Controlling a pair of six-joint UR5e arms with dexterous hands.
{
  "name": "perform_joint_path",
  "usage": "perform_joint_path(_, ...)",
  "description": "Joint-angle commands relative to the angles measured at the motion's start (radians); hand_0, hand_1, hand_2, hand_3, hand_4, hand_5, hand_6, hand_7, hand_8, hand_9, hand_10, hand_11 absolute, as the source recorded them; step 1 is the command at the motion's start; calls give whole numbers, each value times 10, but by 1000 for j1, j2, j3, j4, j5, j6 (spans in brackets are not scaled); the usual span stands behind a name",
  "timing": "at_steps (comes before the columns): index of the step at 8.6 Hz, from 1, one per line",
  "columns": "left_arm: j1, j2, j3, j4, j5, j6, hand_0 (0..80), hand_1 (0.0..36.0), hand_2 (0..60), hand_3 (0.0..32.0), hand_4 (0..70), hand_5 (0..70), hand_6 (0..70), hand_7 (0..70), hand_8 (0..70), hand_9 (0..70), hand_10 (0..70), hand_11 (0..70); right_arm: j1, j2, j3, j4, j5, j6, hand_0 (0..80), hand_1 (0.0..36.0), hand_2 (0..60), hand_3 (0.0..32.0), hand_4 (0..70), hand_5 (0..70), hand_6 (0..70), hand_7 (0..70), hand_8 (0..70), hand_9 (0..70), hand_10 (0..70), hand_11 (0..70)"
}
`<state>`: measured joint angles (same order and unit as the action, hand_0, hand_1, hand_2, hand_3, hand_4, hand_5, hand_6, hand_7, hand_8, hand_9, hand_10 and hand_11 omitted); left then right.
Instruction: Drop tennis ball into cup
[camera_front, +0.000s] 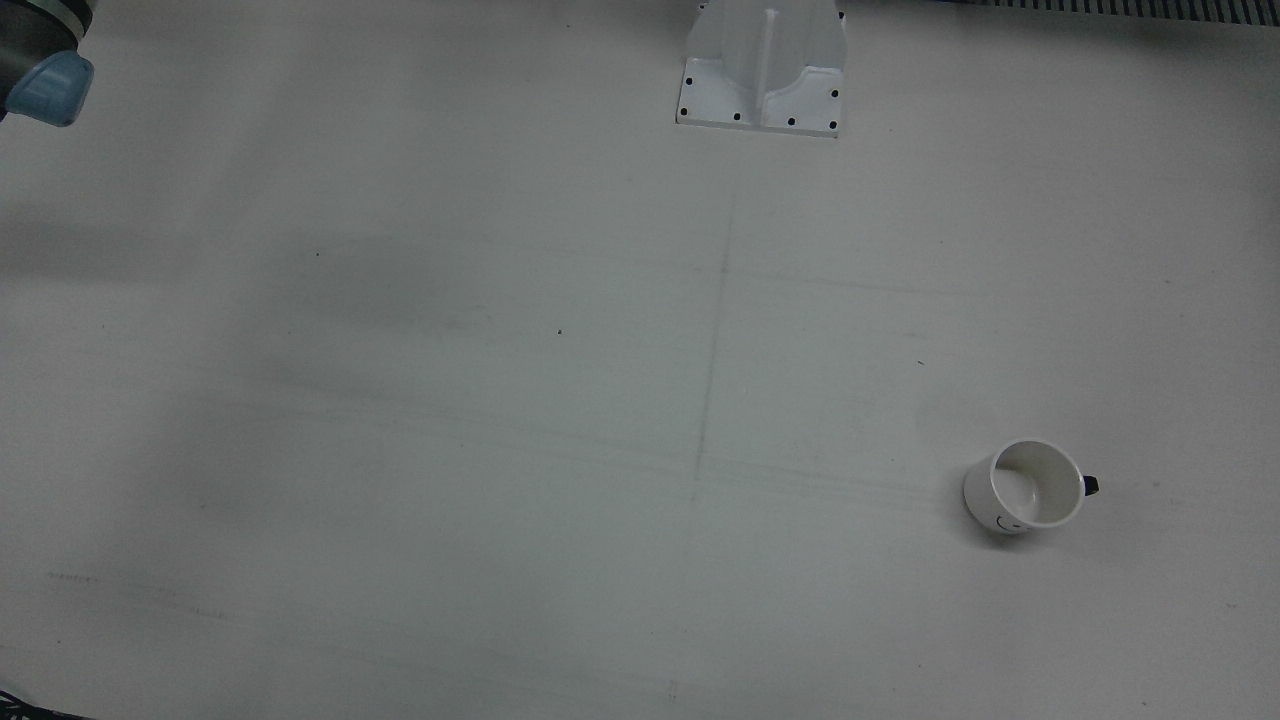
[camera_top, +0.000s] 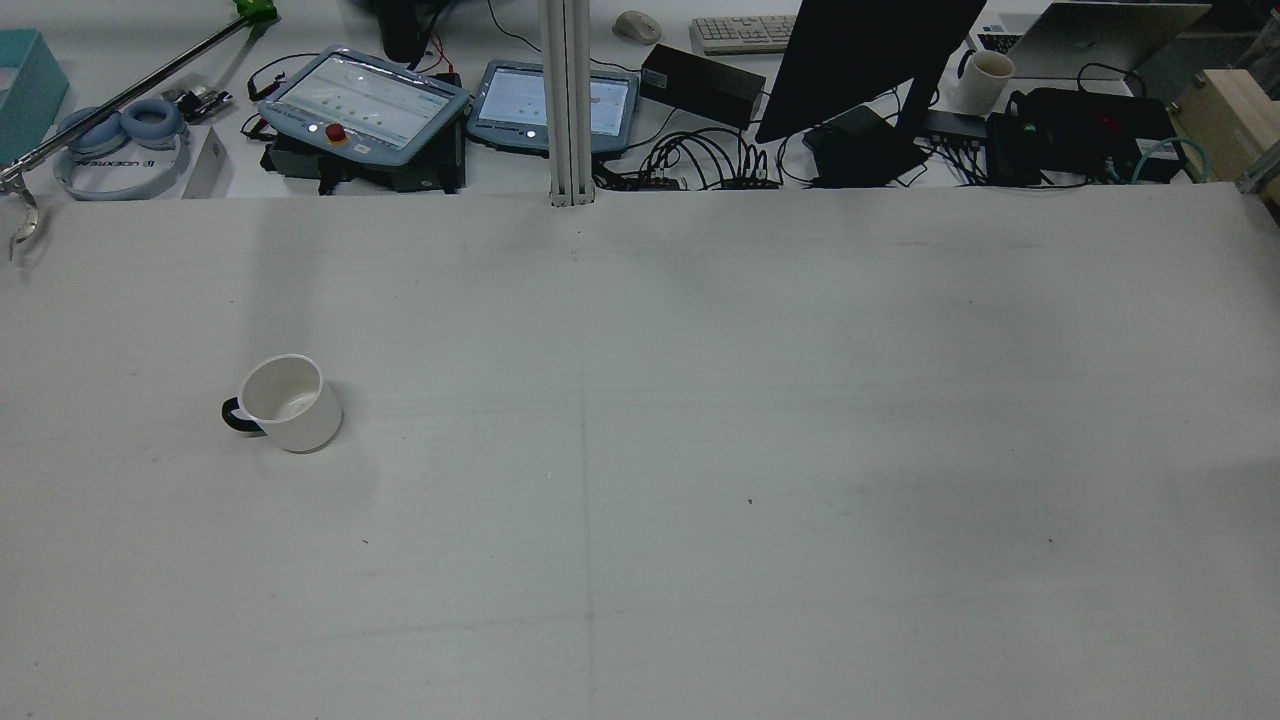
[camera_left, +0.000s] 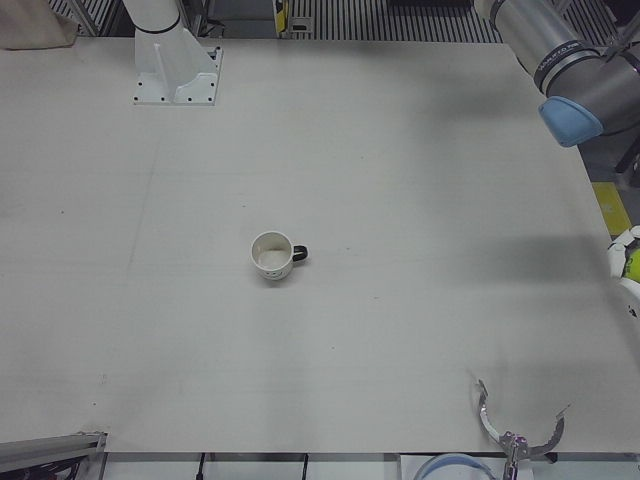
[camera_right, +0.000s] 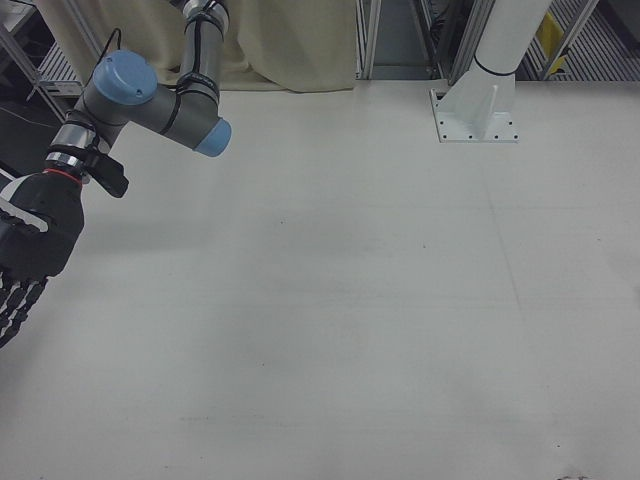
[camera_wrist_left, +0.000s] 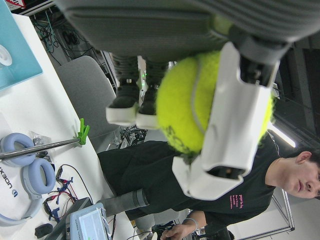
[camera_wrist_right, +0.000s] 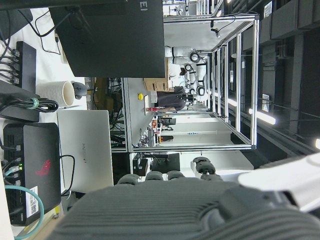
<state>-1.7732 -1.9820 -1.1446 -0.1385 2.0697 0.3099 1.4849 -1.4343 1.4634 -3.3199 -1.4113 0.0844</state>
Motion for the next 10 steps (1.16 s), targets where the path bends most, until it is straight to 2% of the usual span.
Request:
perform_joint_path(1,1,-3,-4,-1,0,0,800,360,600,0,648,337,700,700,583,700,464,685,0,0,2,-1,0,0,0,0,0,0,0,0,0,0,0,0,0,0)
perform_joint_path(2,3,-26,-18,-1,1,0,800,360,600,0,645,298,700,700,564,700,456,674,0,0,2,-1,0,0,0,0,0,0,0,0,0,0,0,0,0,0)
perform_joint_path(3,70,-56,-23,-3,7,-3,800,360,600,0,641,334,700,700,574,700,444,656,0,0,2,0,0,0,0,0,0,0,0,0,0,0,0,0,0,0)
perform_joint_path(4,149,-63,-29,-31,6,-5,800,360,600,0,611,326,700,700,567,700,431,638,0,0,3,-1,0,0,0,0,0,0,0,0,0,0,0,0,0,0)
perform_joint_path(5,190,-83,-49,-59,9,-3,800,360,600,0,584,334,700,700,559,700,425,631,0,0,2,-1,0,0,0,0,0,0,0,0,0,0,0,0,0,0)
perform_joint_path(8,285,-60,-128,-104,26,0,800,360,600,0,499,321,700,700,550,700,416,619,0,0,5,-1,0,0,0,0,0,0,0,0,0,0,0,0,0,0)
perform_joint_path(9,314,39,-211,-146,35,1,800,360,600,0,483,322,700,700,554,700,417,621,0,0,3,-1,0,0,0,0,0,0,0,0,0,0,0,0,0,0)
perform_joint_path(10,322,123,-318,-157,35,2,800,360,600,0,497,335,700,700,562,700,426,633,0,0,5,-1,0,0,0,0,0,0,0,0,0,0,0,0,0,0)
